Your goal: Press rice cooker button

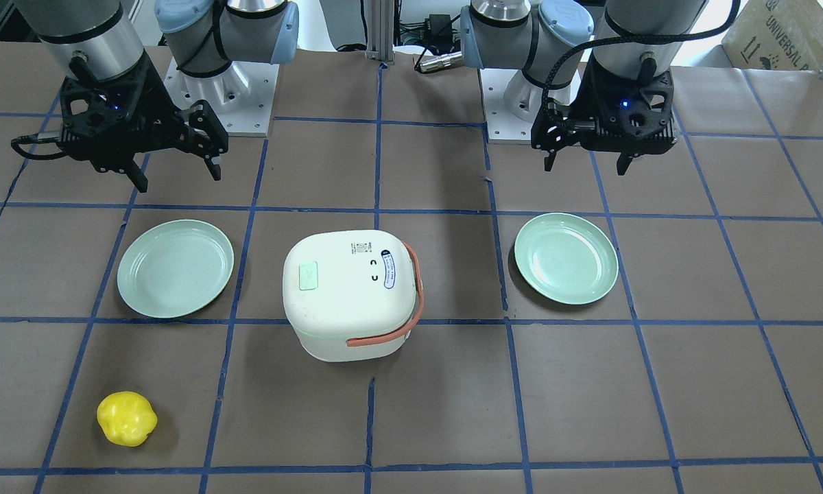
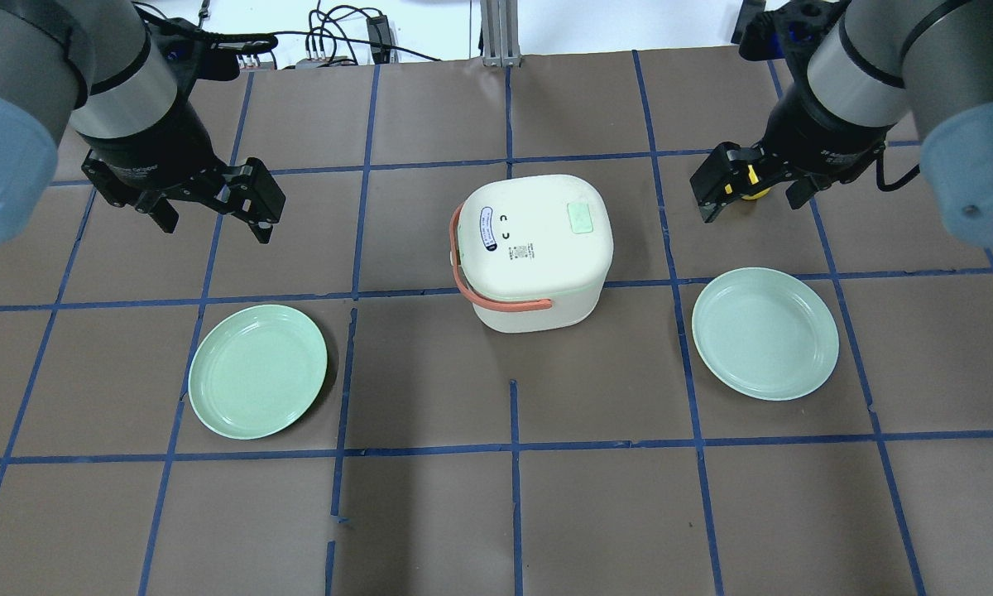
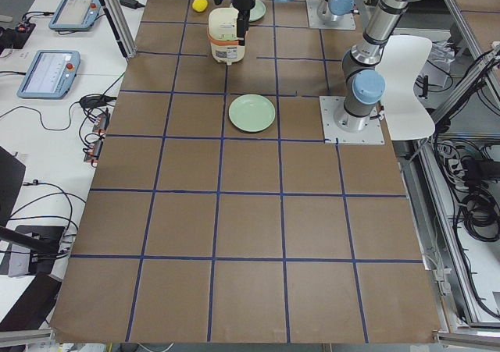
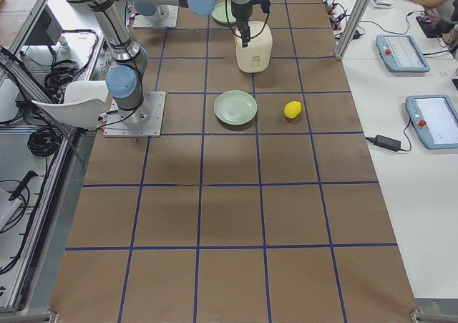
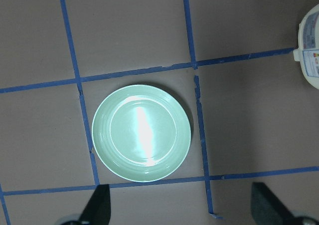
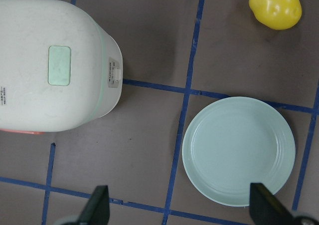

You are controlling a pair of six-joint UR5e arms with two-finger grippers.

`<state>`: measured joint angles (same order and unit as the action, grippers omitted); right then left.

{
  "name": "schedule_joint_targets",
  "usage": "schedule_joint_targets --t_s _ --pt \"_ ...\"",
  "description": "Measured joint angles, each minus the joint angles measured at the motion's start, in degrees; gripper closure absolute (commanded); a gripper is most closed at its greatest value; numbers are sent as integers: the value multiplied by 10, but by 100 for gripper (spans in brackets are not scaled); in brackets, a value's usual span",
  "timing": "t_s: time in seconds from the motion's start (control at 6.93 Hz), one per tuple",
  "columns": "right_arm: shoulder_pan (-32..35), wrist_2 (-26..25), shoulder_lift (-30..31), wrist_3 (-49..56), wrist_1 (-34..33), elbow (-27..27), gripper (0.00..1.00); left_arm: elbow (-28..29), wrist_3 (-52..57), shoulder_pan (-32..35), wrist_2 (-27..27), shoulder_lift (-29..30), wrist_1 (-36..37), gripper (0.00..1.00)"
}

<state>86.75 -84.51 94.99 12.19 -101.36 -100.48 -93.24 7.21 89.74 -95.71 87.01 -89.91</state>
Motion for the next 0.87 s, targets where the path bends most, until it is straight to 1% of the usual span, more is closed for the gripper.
schedule_joint_targets --t_s 0.14,0.43,0.58,0.87 --pt "0 -2 2 -3 -21 -7 0 0 0 0 0 0 0 0" --pt "-1 -7 4 -3 -28 -3 0 0 0 0 0 0 0 0" --pt "-1 -14 6 -2 -25 0 0 0 0 0 0 0 0 0" --pt "0 -48 17 3 1 0 0 0 0 0 0 0 0 0"
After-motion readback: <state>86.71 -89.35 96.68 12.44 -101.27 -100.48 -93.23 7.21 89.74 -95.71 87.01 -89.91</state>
